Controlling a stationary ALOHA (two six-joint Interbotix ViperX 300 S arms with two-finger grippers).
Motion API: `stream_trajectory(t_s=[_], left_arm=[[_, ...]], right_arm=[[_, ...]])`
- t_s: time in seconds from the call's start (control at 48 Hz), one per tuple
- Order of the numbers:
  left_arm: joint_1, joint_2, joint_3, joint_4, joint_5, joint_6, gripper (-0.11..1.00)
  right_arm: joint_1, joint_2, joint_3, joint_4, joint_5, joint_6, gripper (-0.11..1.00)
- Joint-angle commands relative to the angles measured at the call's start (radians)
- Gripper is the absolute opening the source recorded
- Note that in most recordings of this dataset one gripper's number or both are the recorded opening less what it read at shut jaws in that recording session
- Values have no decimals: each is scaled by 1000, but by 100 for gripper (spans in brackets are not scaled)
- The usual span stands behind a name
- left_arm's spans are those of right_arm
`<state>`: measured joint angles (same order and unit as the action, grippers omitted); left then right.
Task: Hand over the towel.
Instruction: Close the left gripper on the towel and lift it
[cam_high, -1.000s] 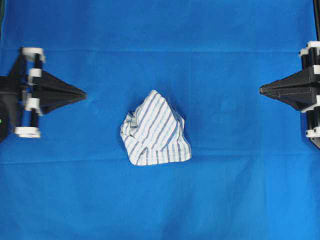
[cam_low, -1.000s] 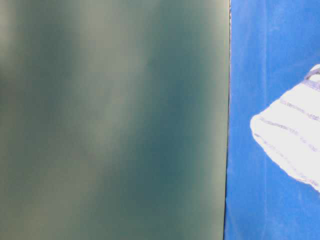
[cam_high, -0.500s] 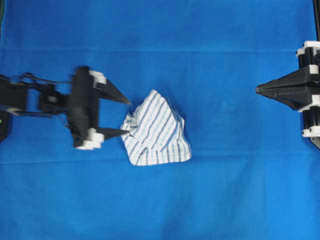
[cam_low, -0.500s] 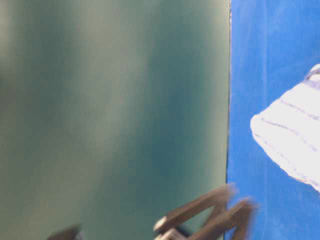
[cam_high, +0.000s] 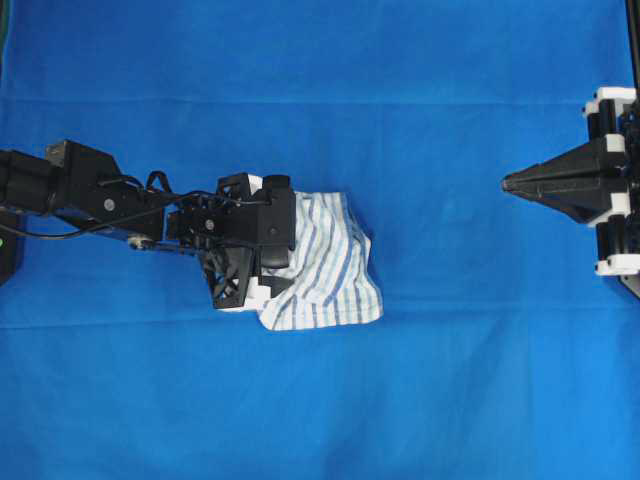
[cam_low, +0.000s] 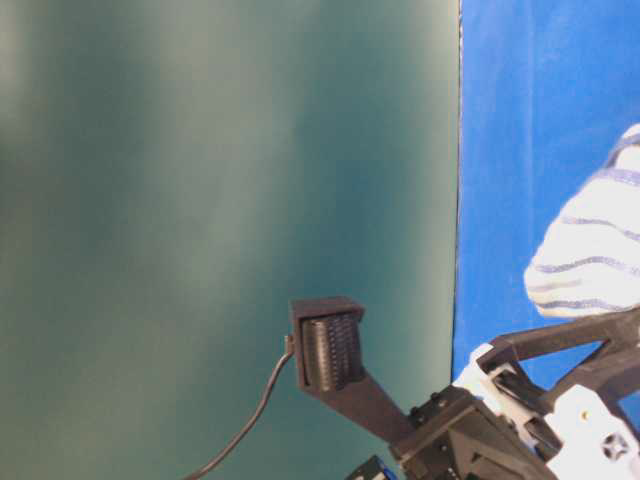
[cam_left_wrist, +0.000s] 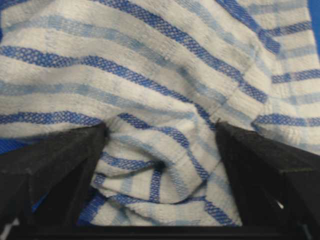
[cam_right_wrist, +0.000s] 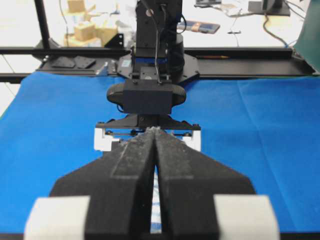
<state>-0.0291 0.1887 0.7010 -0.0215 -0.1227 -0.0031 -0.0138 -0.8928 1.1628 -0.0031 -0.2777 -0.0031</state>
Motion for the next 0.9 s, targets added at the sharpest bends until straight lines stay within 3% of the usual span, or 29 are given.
stream_trajectory(t_s=[0.0, 0.125, 0.188, 0.417, 0.521, 0.875], left_arm=[[-3, -9, -17, -2, 2, -2, 94], [-3, -9, -28, -2, 28, 0, 92], [-3, -5, -37, -2, 51, 5, 86], [-6, -21, -57, 0, 87, 40, 27], [-6, -77, -67, 0, 87, 54, 5], [-6, -373, -84, 0, 37, 64, 4]], right_arm=[[-3, 5, -25, -2, 0, -2, 0], [-3, 5, -25, -2, 3, -2, 0], [-3, 6, -25, -2, 5, -2, 0], [-3, 6, -28, -2, 5, -3, 0], [-3, 5, -28, -3, 5, -5, 0], [-5, -3, -35, -8, 5, -6, 0]])
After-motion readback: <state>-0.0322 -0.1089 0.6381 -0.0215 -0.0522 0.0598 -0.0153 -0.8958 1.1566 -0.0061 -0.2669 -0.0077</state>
